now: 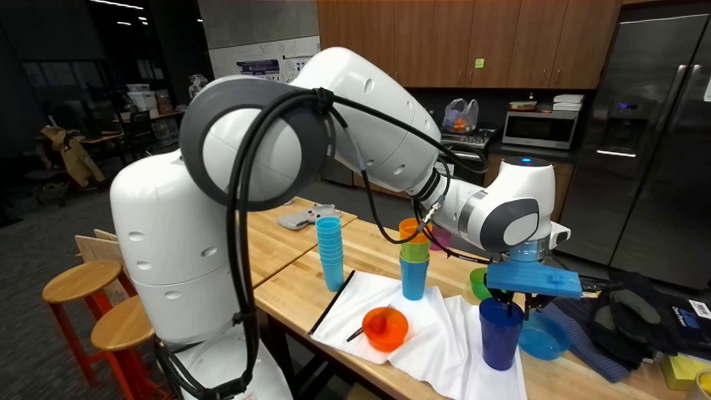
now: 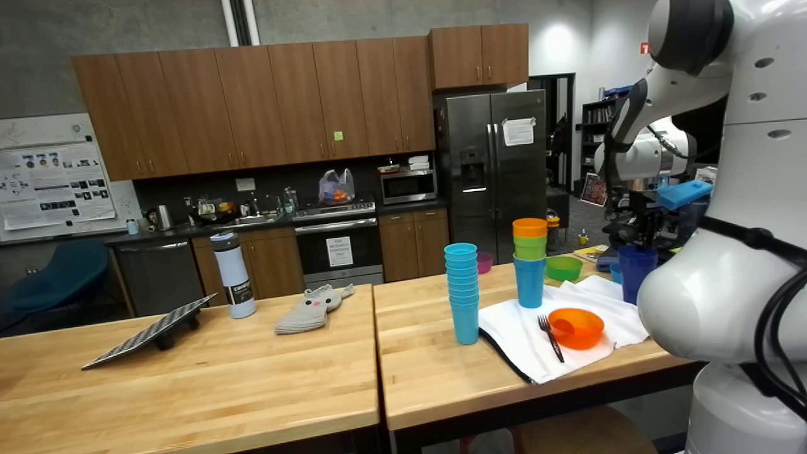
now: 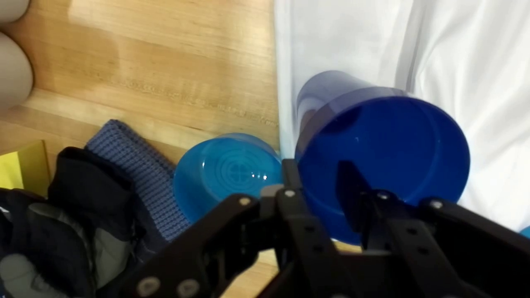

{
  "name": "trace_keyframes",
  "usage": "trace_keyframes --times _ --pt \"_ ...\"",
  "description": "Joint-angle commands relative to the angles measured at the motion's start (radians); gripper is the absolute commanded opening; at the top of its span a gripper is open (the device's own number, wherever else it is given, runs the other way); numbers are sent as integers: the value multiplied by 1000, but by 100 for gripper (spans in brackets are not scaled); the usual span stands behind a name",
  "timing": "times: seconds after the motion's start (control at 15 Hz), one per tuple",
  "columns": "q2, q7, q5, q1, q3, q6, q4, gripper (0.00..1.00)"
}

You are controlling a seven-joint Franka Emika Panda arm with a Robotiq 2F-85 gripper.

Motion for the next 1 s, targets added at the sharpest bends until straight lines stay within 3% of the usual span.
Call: trace_keyframes --times 0.0,0.4,0.6,0.93 --pt "-25 20 -32 -5 2 -2 -2 59" --pt "-103 126 -176 0 7 -5 -5 98" --pt "-141 187 -266 13 28 -17 0 100" --pt "-170 250 -264 52 72 -26 20 100"
